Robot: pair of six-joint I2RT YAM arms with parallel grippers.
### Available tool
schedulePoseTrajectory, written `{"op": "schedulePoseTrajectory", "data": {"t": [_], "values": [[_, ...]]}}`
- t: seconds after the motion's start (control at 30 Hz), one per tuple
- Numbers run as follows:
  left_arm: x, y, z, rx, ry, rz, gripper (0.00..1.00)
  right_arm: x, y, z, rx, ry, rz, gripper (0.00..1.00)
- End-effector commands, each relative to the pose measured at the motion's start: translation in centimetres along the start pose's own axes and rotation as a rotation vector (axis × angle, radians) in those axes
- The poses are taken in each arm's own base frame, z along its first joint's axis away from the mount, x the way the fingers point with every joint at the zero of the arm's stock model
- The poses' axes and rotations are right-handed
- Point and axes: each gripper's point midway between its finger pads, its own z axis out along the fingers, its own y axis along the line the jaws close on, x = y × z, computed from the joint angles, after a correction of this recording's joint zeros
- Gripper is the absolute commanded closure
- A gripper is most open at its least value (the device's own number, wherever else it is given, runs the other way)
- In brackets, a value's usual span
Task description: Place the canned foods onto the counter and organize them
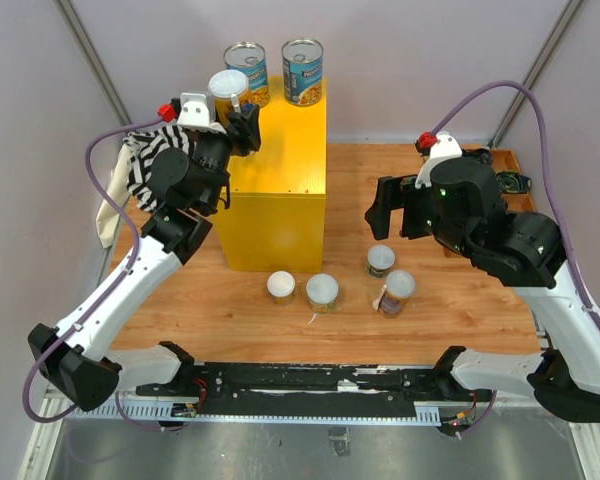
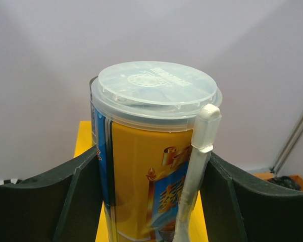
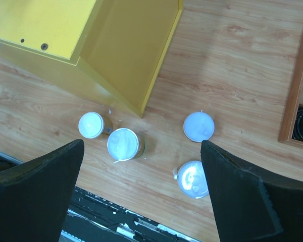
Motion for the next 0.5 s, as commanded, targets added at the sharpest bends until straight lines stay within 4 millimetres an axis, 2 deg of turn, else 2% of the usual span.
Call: {"op": "schedulePoseTrajectory", "data": {"t": [0.0,0.47], "values": [[-6.8,0.6,1.5,0.041,-0.207,-0.109,1.0,0.0,-0.2,0.3,-0.008,-0.026,-0.005,0.02],[-4.5,2.2,5.6,0.035,-0.17,-0.034,1.0,1.6,-1.1,0.6,-0.009,-0.032,-0.023,0.02]]}}
